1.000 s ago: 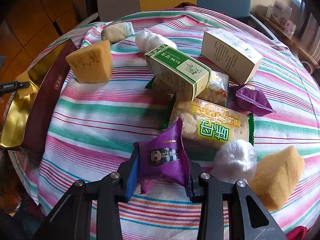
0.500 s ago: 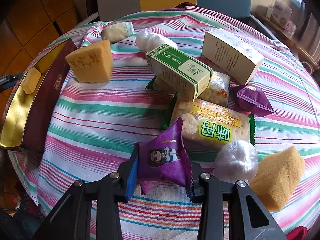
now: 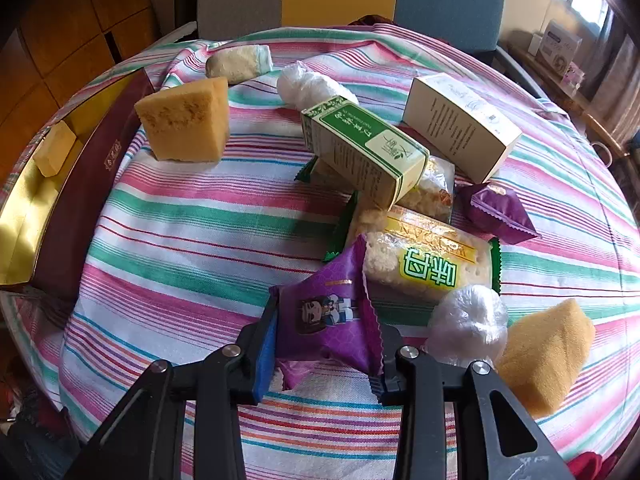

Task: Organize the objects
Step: 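Grasp the purple candy packet with the right gripper and carry it to the tray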

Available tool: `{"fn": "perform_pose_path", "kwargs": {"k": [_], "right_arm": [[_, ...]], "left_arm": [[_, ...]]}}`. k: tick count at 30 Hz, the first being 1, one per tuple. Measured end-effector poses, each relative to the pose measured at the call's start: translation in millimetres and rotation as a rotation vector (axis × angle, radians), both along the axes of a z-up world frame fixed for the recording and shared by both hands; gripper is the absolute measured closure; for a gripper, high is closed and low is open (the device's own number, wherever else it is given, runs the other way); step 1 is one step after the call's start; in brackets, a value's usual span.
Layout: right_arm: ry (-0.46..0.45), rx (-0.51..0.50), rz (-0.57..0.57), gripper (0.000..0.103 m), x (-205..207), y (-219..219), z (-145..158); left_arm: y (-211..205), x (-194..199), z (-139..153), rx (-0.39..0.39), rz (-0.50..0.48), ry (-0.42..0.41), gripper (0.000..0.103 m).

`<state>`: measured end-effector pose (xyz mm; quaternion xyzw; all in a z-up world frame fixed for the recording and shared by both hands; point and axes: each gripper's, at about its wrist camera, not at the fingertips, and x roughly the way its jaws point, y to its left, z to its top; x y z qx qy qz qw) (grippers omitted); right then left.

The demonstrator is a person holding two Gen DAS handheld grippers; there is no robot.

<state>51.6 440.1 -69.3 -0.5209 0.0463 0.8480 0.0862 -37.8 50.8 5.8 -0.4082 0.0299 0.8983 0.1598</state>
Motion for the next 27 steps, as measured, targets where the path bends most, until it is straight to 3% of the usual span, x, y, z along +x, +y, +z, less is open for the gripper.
{"fn": "perform_pose_path", "kwargs": {"k": [9, 15, 27], "right_arm": [[0.025, -0.019, -0.034, 0.066, 9, -6, 3], [0.088, -0.047, -0.055, 0.066, 13, -19, 27], [0.213, -0.143, 0.129, 0.065, -19, -103, 82]], "left_arm": [[-8, 12, -7, 0.019, -0.008, -0.016, 0.024], [-17, 17, -11, 0.028, 0.002, -0.022, 0.024], [-45, 17, -15, 0.081, 0.039, -0.053, 0.024]]}}
